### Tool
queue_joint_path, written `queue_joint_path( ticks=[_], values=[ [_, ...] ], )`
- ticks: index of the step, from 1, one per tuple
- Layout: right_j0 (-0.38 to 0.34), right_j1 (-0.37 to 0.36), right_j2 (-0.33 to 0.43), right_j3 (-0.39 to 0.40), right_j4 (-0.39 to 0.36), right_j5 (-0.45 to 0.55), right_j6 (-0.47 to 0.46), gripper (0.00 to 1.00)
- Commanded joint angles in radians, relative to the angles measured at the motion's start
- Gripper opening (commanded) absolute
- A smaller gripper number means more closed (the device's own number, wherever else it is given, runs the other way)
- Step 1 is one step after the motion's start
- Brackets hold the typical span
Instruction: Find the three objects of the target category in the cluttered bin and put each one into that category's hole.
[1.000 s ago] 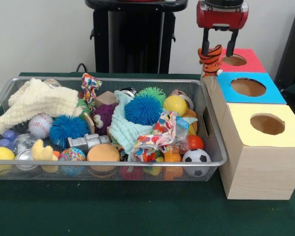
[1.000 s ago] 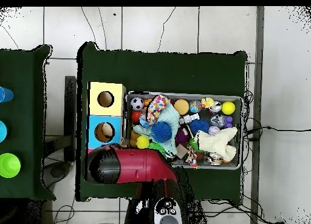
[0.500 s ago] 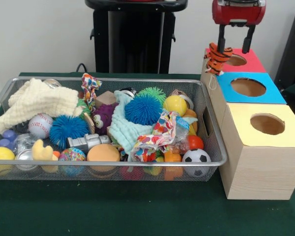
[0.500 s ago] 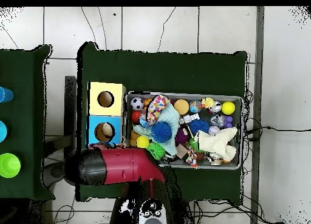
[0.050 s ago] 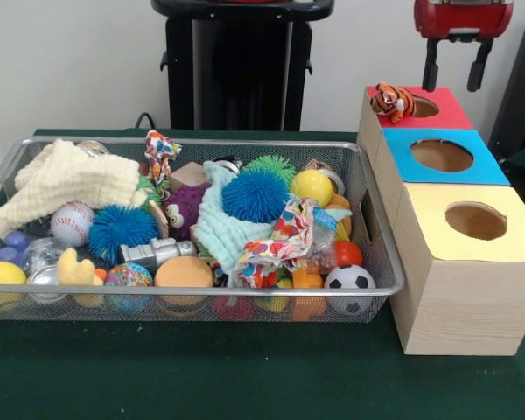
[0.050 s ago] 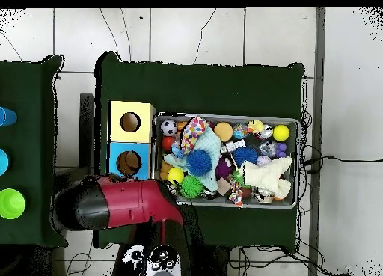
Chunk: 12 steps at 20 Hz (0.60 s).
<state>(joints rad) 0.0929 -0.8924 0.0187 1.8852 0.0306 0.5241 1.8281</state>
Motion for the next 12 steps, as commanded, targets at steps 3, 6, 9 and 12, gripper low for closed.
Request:
queue_joint_path(
  ticks=[3,6,9,12],
  values=[
    [0.049,0.05,-0.056,-0.049,0.051,0.065,0.272,1.0],
    [0.059,0.067,-0.066,-0.072,0.06,0.06,0.265,1.0],
    [0.084,0.087,-0.1,-0.094,0.053,0.01,0.272,1.0],
    [0.089,0.096,-0.112,-0.125,0.052,0.035,0.256,1.0]
  ],
)
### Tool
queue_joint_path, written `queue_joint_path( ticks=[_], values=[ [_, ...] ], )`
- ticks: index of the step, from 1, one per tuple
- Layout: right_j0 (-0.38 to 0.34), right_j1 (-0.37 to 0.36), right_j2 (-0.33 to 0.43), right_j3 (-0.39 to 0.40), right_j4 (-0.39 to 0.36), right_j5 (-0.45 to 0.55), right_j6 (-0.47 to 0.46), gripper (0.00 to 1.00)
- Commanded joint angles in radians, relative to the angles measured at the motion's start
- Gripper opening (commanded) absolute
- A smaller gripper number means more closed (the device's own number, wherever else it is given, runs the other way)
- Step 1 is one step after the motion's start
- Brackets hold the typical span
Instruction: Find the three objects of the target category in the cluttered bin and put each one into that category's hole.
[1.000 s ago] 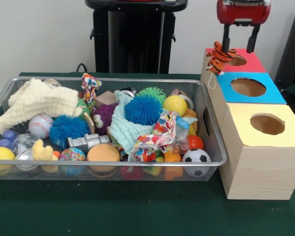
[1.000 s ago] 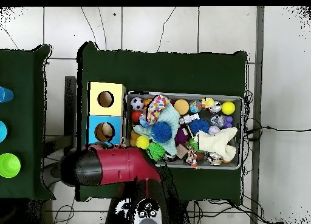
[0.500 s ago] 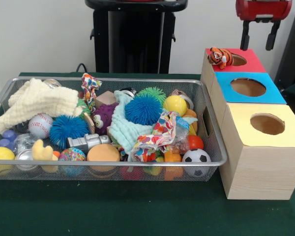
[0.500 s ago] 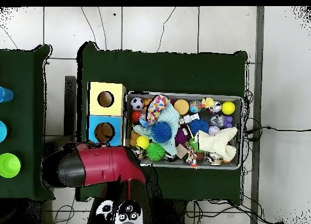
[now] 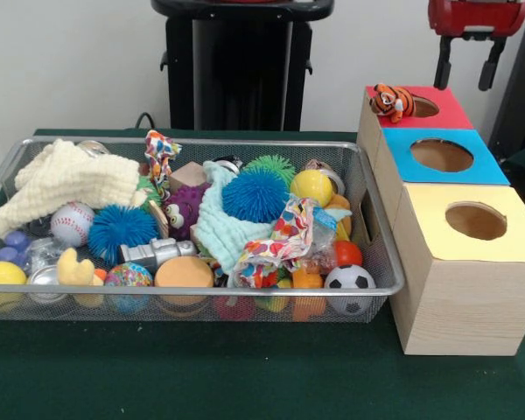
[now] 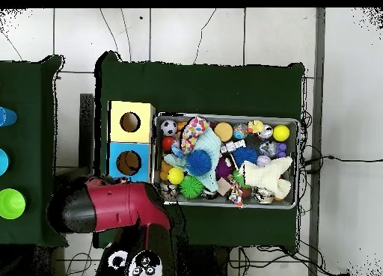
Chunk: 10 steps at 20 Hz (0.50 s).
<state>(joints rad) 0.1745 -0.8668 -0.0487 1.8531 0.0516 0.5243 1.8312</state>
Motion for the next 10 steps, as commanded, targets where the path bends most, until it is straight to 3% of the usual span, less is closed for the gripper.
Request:
queue_joint_path(
  ticks=[1,5,7,10],
  values=[
    [0.01,0.069,-0.05,-0.104,0.032,0.042,0.251,1.0],
    [-0.023,0.029,-0.036,-0.114,0.052,0.09,0.207,1.0],
    [-0.073,-0.009,-0.017,-0.098,0.068,0.128,0.159,1.0],
    [-0.155,-0.004,0.05,-0.096,0.109,0.135,0.09,1.0]
  ],
)
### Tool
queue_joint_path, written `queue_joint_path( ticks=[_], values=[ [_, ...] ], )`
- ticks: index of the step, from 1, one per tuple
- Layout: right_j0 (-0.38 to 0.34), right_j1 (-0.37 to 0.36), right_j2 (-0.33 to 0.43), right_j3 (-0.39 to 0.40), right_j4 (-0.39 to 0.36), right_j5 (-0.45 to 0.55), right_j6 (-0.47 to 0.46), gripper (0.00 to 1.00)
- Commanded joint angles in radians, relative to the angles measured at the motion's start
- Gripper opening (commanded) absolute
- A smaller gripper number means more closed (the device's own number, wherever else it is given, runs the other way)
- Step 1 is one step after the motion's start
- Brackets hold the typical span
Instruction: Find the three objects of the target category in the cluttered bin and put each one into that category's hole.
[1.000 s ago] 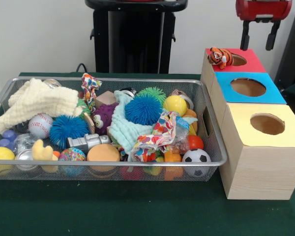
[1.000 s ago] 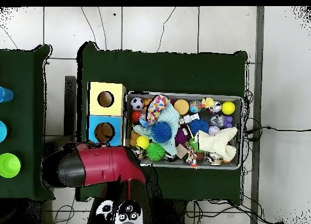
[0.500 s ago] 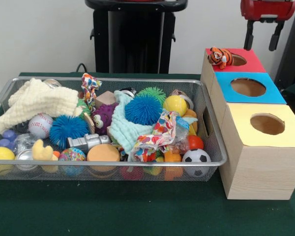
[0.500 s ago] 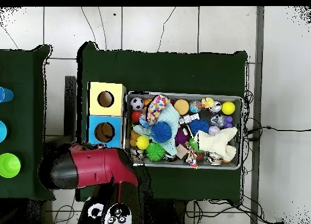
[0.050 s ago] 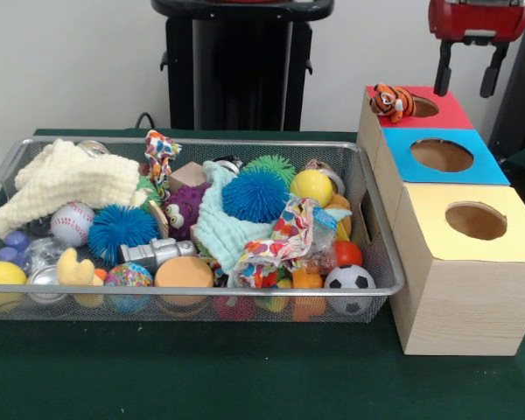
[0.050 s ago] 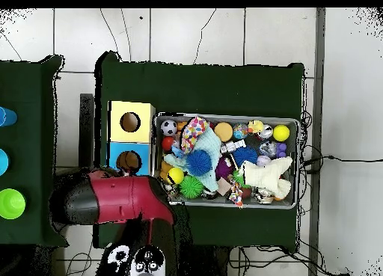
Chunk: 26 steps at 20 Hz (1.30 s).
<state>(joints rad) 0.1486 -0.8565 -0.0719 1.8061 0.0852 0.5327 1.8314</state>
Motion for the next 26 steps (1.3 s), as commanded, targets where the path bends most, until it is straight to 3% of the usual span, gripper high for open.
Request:
queue_joint_path(
  ticks=[1,3,5,8,11,15,18,22,26],
  values=[
    [-0.151,0.003,0.096,-0.054,0.086,0.116,0.075,1.0],
    [-0.171,0.025,0.127,-0.05,0.103,0.101,0.072,1.0],
    [-0.139,-0.006,0.116,-0.042,0.107,0.128,0.11,1.0],
    [-0.044,-0.07,0.028,-0.159,0.047,0.337,0.194,1.0],
    [-0.033,-0.071,0.023,-0.244,0.045,0.482,0.221,1.0],
    [-0.053,-0.091,0.07,-0.236,0.125,0.489,0.211,1.0],
    [-0.036,-0.104,0.061,-0.238,0.165,0.49,0.238,1.0],
    [0.013,-0.129,0.01,-0.27,0.138,0.531,0.286,1.0],
    [-0.012,-0.112,0.009,-0.232,0.138,0.475,0.219,1.0]
  ],
)
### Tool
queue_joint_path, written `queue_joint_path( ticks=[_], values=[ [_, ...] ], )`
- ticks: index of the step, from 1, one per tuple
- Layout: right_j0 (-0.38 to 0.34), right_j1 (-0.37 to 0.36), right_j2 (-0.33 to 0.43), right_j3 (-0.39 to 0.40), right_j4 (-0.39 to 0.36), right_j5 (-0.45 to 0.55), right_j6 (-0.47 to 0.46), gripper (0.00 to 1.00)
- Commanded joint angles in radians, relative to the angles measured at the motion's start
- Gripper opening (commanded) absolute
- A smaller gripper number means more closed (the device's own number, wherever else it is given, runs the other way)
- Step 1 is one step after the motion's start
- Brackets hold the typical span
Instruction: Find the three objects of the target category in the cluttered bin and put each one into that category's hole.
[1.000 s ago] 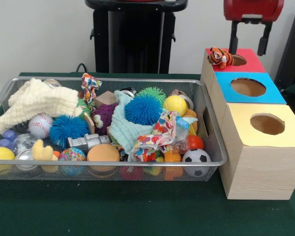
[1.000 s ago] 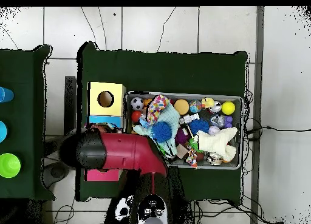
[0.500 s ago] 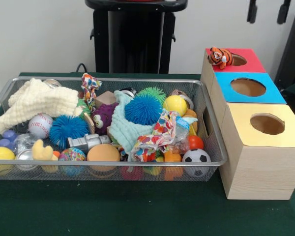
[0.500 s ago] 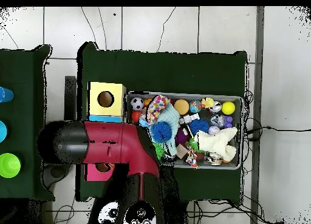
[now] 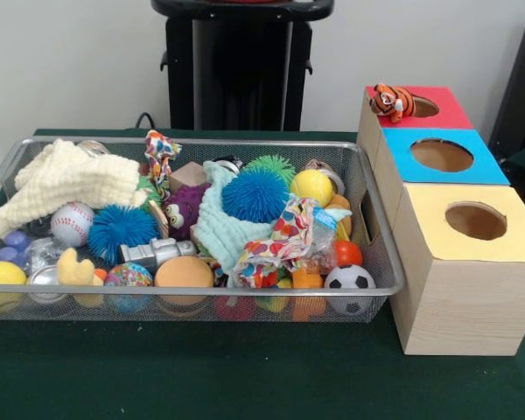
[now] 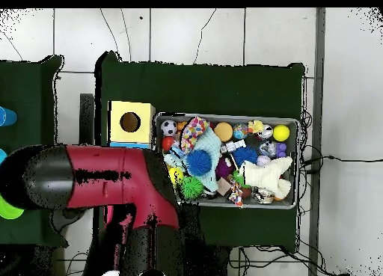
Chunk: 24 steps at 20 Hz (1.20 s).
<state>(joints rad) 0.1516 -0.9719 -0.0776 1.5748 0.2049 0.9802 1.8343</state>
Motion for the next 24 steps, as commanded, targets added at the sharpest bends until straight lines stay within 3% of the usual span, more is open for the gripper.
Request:
queue_joint_path(
  ticks=[1,6,12,17,24],
  values=[
    [-0.027,0.004,0.015,0.025,0.018,-0.005,0.184,1.0],
    [-0.066,-0.029,0.017,0.137,0.033,-0.088,0.097,1.0],
    [-0.134,-0.009,0.031,0.129,-0.069,-0.071,-0.059,1.0],
    [-0.146,0.0,0.025,0.116,-0.169,-0.076,-0.072,1.0],
    [-0.203,0.011,0.069,0.157,-0.21,-0.148,-0.096,1.0]
  ],
)
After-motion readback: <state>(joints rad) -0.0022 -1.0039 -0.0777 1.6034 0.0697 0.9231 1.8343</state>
